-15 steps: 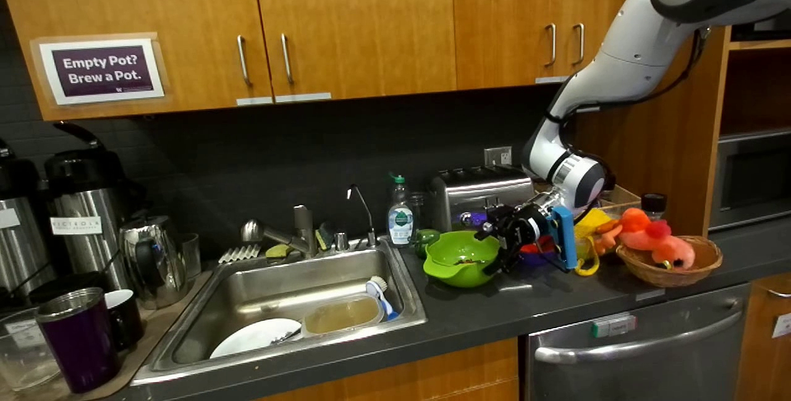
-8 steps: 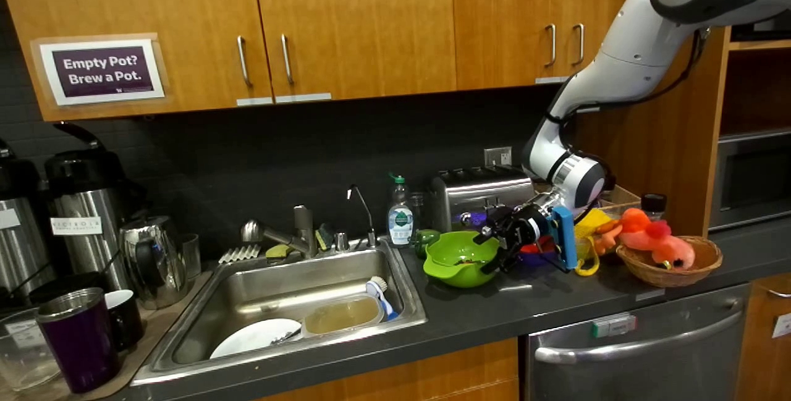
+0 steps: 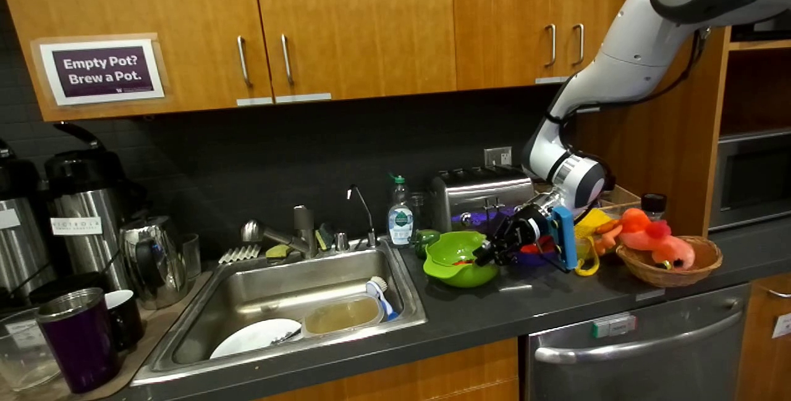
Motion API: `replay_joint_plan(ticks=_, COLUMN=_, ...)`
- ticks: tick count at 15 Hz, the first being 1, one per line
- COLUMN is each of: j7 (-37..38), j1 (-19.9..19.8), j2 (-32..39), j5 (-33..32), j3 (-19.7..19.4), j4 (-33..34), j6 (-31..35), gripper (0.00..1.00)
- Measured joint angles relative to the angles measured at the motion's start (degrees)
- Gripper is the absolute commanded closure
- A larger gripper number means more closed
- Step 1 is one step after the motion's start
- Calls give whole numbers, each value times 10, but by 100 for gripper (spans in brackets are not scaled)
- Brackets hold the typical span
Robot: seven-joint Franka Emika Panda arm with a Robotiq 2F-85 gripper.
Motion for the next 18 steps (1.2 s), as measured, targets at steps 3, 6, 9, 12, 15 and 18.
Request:
replay_joint_plan(ticks=3, j7=0, j1=0, j2=0, j5=0, j3=0, j4=0, j6=0, gripper=100)
replay_joint_plan(ticks=6, j7=0, j1=0, j2=0, j5=0, j3=0, j4=1, j6=0, gripper=100)
replay_joint_plan(ticks=9, j7=0, j1=0, j2=0, j5=0, j3=0, j4=2, j6=0, gripper=100)
replay_joint_plan(ticks=12, j7=0, j1=0, j2=0, j5=0, j3=1, j4=4, j6=-1, gripper=100)
replay_joint_plan(ticks=15, j7=0, j1=3, j2=-4, j5=0, j3=3, j4=4, j6=-1, gripper=73)
replay_joint_plan(ticks=18, j7=4, j1=9, j2=-13, j5=-2, j3=5, j4=4, j6=-1, gripper=57)
